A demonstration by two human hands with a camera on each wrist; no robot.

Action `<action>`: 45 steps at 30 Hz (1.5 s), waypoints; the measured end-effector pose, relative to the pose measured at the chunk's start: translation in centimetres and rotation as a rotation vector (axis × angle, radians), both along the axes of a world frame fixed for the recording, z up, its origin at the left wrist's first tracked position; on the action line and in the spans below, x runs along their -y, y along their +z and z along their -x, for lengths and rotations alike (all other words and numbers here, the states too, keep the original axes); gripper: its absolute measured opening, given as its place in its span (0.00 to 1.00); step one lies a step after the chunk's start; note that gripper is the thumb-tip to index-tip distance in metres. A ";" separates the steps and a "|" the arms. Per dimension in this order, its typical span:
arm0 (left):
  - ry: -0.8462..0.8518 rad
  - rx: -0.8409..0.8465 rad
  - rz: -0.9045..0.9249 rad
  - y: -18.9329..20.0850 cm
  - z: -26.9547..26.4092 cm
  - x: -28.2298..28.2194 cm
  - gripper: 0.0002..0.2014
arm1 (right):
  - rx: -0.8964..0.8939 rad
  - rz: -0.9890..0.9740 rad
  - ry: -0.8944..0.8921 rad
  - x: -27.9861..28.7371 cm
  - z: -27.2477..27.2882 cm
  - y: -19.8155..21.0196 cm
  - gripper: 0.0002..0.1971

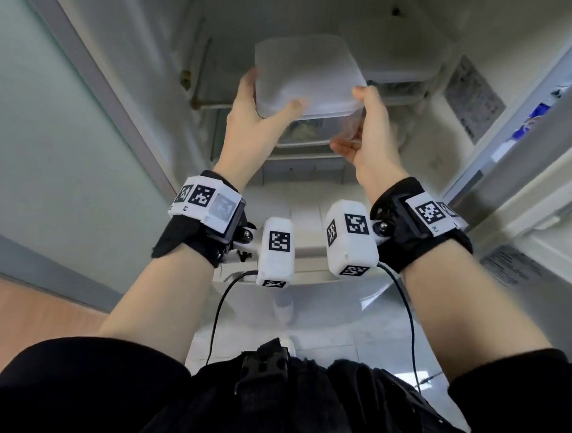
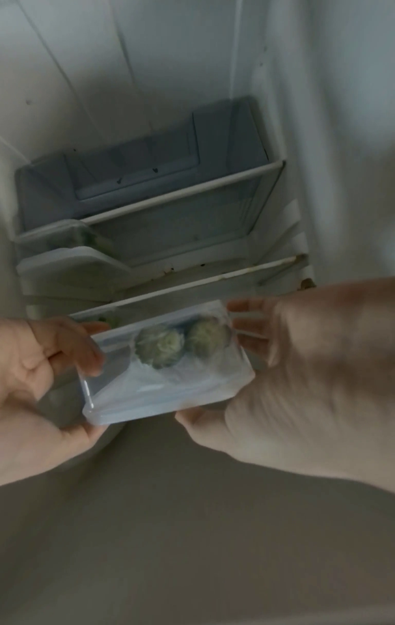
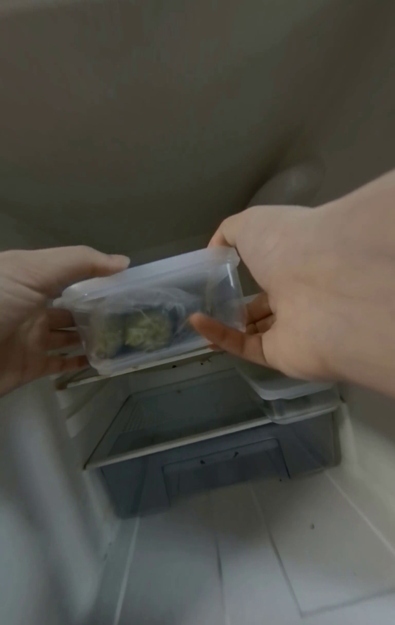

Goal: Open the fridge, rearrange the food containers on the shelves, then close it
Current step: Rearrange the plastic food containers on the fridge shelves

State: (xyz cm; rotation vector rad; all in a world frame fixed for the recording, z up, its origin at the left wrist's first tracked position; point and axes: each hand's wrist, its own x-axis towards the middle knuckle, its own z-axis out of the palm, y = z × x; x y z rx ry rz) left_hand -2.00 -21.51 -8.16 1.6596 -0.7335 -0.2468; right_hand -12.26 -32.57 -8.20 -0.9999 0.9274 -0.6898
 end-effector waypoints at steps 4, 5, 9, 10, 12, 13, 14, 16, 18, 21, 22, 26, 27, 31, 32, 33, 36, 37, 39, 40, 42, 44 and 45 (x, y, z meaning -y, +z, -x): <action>-0.098 0.112 -0.086 -0.8 -3.2 2.0 0.31 | 0.042 -0.053 -0.040 1.8 -2.6 -0.6 0.22; -0.107 0.137 -0.102 -1.1 -4.1 2.6 0.31 | 0.049 -0.062 -0.040 2.2 -3.3 -0.7 0.21; -0.131 0.143 -0.108 -2.1 -7.0 4.7 0.30 | 0.047 -0.082 -0.040 3.5 -5.5 -1.0 0.23; -0.139 0.132 -0.102 -2.3 -7.5 5.0 0.30 | 0.050 -0.091 -0.041 3.9 -5.9 -1.2 0.23; -0.130 0.136 -0.114 -2.6 -8.2 5.8 0.30 | 0.070 -0.109 -0.025 4.6 -6.4 -1.5 0.17; -0.126 0.133 -0.117 -2.8 -8.5 6.1 0.29 | 0.078 -0.116 -0.010 4.8 -6.5 -1.6 0.14; -0.124 0.114 -0.112 -2.9 -8.7 6.4 0.29 | 0.084 -0.122 0.007 5.0 -6.6 -1.9 0.13; -0.119 0.102 -0.099 -3.2 -8.8 6.9 0.29 | 0.097 -0.140 0.043 5.4 -6.5 -2.4 0.15; -0.097 0.143 -0.099 -3.5 -8.8 7.5 0.28 | 0.119 -0.147 0.049 5.9 -6.3 -2.7 0.19; -0.075 0.174 -0.066 -3.7 -8.8 8.0 0.27 | 0.137 -0.146 0.024 6.5 -6.1 -2.8 0.18; -0.083 0.159 -0.048 -3.7 -8.9 8.2 0.27 | 0.140 -0.146 0.010 6.7 -6.1 -2.8 0.16; -0.102 0.112 -0.035 -3.5 -9.2 8.6 0.29 | 0.127 -0.134 -0.040 7.4 -6.2 -3.1 0.20; -0.096 0.105 -0.035 -3.5 -9.3 8.7 0.29 | 0.113 -0.123 -0.041 7.5 -6.1 -3.2 0.22; -0.064 0.102 -0.019 -3.7 -9.6 9.4 0.27 | 0.051 -0.065 -0.041 8.2 -5.7 -3.8 0.09; -0.051 0.110 -0.026 -3.8 -9.7 9.6 0.27 | 0.029 -0.045 -0.040 8.4 -5.5 -3.9 0.06; -0.047 0.111 -0.031 -3.9 -9.8 9.8 0.27 | 0.006 -0.024 -0.037 8.5 -5.3 -4.0 0.04; -0.065 0.085 -0.034 -4.1 -10.0 10.0 0.27 | -0.036 0.031 -0.041 8.6 -4.9 -4.2 0.03; -0.077 0.079 -0.033 -4.1 -10.1 10.1 0.27 | -0.039 0.050 -0.053 8.6 -4.7 -4.1 0.04; -0.091 0.087 -0.032 -4.4 -10.2 10.5 0.27 | -0.036 0.104 -0.094 8.4 -4.4 -4.1 0.06; -0.085 0.100 -0.040 -4.4 -10.1 10.6 0.28 | -0.035 0.146 -0.117 8.4 -4.3 -4.0 0.06; -0.053 0.142 -0.067 -4.2 -9.6 10.7 0.30 | -0.038 0.275 -0.168 8.2 -4.0 -3.8 0.04; -0.016 0.226 -0.125 -3.9 -8.9 10.6 0.30 | -0.054 0.454 -0.246 8.3 -3.8 -3.6 0.07; -0.007 0.285 -0.158 -3.7 -8.6 10.5 0.29 | -0.082 0.567 -0.296 8.3 -3.7 -3.4 0.06</action>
